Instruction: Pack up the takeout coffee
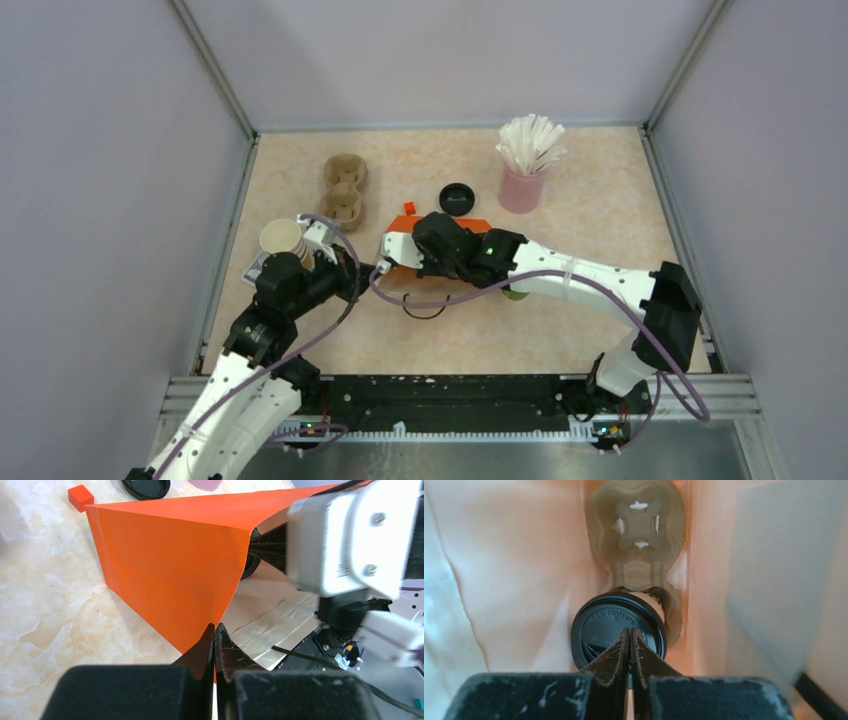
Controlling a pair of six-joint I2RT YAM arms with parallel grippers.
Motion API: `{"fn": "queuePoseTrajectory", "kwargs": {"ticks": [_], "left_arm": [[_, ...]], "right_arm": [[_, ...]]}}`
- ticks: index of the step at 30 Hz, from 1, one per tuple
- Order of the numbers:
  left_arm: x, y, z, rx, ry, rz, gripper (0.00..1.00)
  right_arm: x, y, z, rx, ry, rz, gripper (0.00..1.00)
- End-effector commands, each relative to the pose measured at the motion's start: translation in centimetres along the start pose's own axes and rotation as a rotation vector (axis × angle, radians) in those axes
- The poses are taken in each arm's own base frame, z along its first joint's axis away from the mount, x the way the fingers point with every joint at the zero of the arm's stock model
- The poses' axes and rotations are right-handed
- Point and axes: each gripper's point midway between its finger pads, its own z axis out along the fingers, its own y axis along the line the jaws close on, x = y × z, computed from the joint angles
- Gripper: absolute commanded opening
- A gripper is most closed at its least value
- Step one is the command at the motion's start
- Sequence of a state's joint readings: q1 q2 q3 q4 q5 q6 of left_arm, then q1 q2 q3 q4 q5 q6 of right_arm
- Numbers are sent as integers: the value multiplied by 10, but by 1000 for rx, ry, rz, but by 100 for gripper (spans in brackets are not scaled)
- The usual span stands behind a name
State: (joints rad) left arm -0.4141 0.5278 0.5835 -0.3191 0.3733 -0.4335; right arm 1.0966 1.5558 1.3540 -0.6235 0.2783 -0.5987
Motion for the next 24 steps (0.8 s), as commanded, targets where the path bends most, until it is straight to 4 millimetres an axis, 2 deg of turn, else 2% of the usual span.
{"fn": "queuePoseTrajectory", "kwargs": {"ticks": [1, 8, 11, 14, 20, 24], "left_arm": [[-11, -6, -3, 14, -22, 31, 0], [-10, -6, -5, 12, -17, 32, 0], [-9, -8, -6, 16, -12, 31, 0], [-4, -7, -6, 18, 0, 27, 0], [-4, -6, -6, 14, 0, 25, 0], [-2, -6, -5, 17, 5, 12, 0]], "right_arm": [[8, -17, 10, 114, 39, -49, 0], [46, -22, 17, 210, 116, -63, 0], [59, -29, 19, 239, 147, -12, 0], [54, -35, 21, 257, 118, 30, 0], [32, -29, 29, 197, 0, 48, 0], [28, -29, 39, 190, -36, 36, 0]]}}
